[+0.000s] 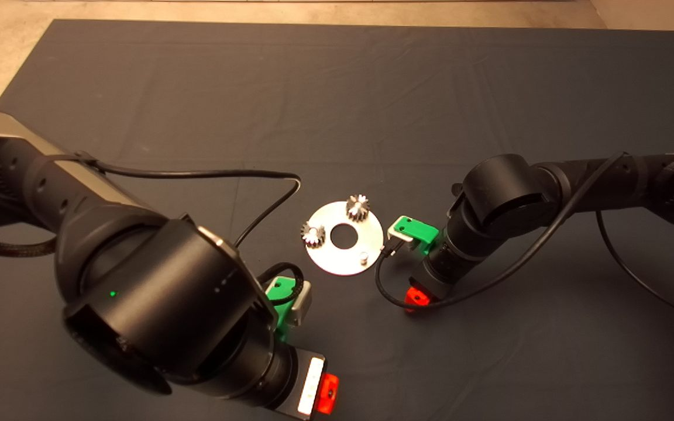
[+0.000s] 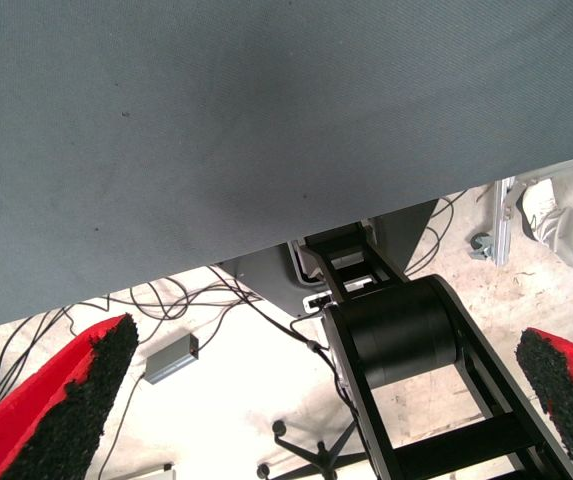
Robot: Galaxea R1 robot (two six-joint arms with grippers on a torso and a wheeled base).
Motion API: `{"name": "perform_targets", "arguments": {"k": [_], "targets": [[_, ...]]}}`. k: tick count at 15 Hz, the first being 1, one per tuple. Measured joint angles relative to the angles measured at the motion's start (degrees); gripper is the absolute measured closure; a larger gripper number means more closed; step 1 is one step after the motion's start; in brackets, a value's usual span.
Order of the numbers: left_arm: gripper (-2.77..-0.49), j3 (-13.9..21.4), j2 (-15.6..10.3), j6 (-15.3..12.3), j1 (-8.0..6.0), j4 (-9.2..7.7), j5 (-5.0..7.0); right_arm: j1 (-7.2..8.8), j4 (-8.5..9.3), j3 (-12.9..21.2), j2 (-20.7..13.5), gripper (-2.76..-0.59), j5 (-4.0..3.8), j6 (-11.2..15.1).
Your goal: Install three planetary gears onto the carrier pins
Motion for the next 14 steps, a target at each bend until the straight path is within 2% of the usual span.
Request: {"name": "perform_targets", "arguments": {"k": [3, 4, 9, 10, 12, 14], "targets": [[-2.75, 0.0, 0.0, -0.01, 0.0, 0.02, 0.0, -0.07, -0.84, -0.85, 0.05, -2.63, 0.0, -0.97], [-2.75, 0.0, 0.0, -0.01, 0.01, 0.0, 0.0, -0.09, -0.93, -1.14, 0.13, -2.52, -0.01, -1.16], [-2.75, 0.0, -0.18, 0.0, 0.01, 0.0, 0.0, -0.09, -1.19, -1.88, 0.16, -2.4, 0.0, -1.9], [-2.75, 0.0, -0.18, -0.01, 0.0, 0.0, 0.0, -0.09, -1.19, -1.89, 0.16, -2.29, 0.0, -2.07], [-2.75, 0.0, -0.18, -0.01, 0.01, 0.0, 0.0, -0.09, -1.19, -1.89, 0.16, -2.25, 0.0, -2.08], [-2.75, -0.01, -0.18, 0.0, 0.0, 0.0, 0.0, -0.09, -1.19, -1.89, 0.16, -2.1, 0.0, -2.11]]}}
